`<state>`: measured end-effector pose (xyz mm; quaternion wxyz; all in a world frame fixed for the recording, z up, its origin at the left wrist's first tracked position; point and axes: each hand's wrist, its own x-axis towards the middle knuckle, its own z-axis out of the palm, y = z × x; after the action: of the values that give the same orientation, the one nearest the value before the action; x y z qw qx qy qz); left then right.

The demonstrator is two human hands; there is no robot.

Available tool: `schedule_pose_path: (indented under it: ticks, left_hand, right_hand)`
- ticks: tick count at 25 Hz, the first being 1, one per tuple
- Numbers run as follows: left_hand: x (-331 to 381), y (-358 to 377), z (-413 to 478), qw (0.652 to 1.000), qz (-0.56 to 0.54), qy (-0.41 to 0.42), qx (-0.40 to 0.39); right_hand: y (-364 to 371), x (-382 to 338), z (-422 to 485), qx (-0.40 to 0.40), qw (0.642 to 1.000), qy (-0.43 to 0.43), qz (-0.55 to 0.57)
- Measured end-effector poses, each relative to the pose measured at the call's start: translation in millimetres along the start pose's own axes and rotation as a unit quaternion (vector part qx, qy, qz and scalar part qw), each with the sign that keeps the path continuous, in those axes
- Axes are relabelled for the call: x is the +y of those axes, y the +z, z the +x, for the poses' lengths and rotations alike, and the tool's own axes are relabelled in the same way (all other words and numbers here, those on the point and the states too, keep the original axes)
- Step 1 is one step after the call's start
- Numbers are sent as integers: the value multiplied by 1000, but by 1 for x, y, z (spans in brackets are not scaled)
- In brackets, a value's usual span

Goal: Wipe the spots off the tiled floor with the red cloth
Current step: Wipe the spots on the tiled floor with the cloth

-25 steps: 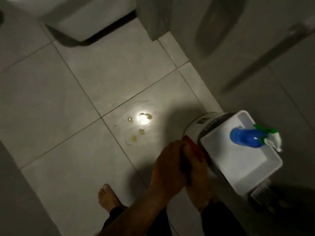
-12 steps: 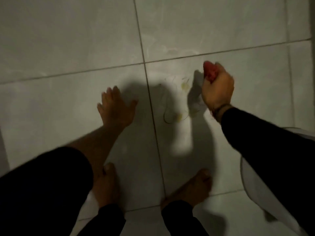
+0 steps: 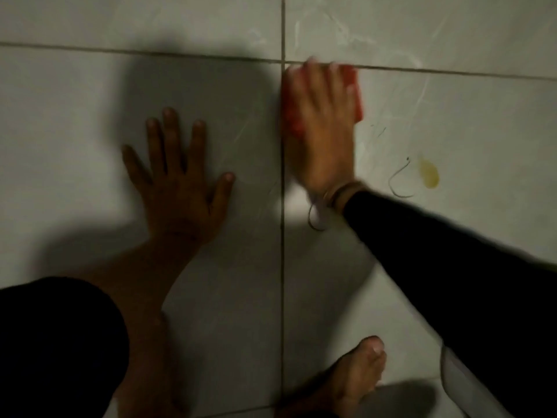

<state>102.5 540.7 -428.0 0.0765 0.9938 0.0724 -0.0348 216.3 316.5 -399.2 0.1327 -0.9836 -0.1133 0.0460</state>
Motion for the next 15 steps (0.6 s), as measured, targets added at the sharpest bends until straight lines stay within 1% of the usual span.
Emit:
schedule_pose_path:
  ticks: [1,2,3,4,5,6,7,8,9,10,11,12,13,14,15]
  left_hand:
    - [-1,-2,-3,1000,-4,-6,-7]
    - [0,-4,-5,1000,-7,-10,-17]
    - [1,-4,-5,1000,-9,-12,-26]
    - [1,-4,-3,999,-8,-11,-31]
    - [2,-3,-2,999,-7,-9,-31]
    - [1,-1,0,1000,-5,-6,-29]
    - [0,1,2,1000,-1,-3,-29]
    - [-3,2,2,999,0,-1,-32]
    - [-5,3,3,999,-1,-2,-36]
    - [-4,3,1,999,-5,-4,-42]
    - [-4,3,-1,999,-11,-7,-45]
    - [-4,2,-2,999,-16,-7,-48]
    - [-4,2,-1,999,-19,-9,-50]
    - [-4,4,-1,998,-21,-10,-50]
    - [-4,5,-1,999,-22,-8,-48]
  right_hand:
    - [6,-15,-39,-35,997,-60,16]
    - [5,-21,-85,-82,992,-94,22]
    - [-5,-18,-126,-129,985,-111,17]
    - [-14,-3,-146,-142,984,-109,8]
    - [-15,14,-143,-123,988,-90,10]
    - [-13,26,-123,-94,995,-45,3]
    - [-4,31,-94,-46,999,15,1]
    - [2,21,-61,-8,997,71,11]
    - [8,4,-43,17,995,90,40]
    - [14,-14,-49,16,995,75,65]
    - [22,-30,-78,-8,996,33,79]
    - [19,-43,-123,-65,995,-13,80]
    - [5,-43,-169,-117,990,-40,71]
    - [-8,-24,-202,-142,988,-37,53]
    - [-15,4,-211,-135,990,-6,40]
